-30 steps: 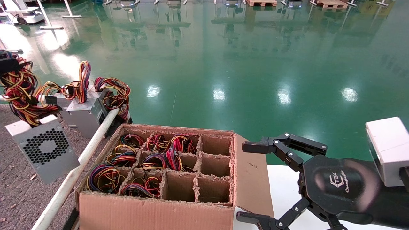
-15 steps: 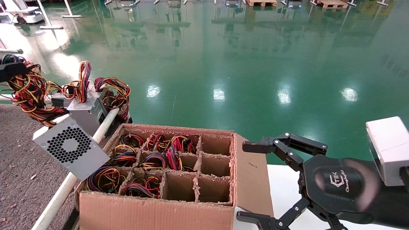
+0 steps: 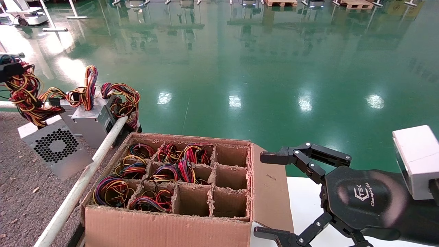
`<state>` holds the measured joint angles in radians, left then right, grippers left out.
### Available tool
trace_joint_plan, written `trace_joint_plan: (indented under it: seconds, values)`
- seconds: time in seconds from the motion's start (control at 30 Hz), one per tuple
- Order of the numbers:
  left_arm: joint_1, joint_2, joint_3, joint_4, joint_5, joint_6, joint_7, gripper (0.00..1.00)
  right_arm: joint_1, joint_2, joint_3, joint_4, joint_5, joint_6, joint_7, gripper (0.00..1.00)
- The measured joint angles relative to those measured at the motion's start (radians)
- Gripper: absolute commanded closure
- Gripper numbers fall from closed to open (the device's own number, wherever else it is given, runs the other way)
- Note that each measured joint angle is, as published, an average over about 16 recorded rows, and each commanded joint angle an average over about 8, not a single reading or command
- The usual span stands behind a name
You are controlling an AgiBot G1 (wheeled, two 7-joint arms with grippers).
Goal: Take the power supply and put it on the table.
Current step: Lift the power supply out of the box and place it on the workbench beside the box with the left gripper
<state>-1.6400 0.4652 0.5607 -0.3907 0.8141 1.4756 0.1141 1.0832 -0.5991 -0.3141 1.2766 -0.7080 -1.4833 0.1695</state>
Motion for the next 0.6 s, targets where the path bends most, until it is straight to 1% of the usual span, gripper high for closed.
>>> trace_joint_plan:
  seconds: [0.3,0.6]
  values:
    - [-0.063,0.060,0.026,0.140,0.063,-0.038,0.090,1.00,0.000,0.000,0.000,0.000,0.000,0.000,0.000,0.00]
    - [-0.116,0.131,0.044,0.255,0.104,-0.132,0.157,1.00,0.000,0.000,-0.001,0.000,0.000,0.000,0.000,0.00]
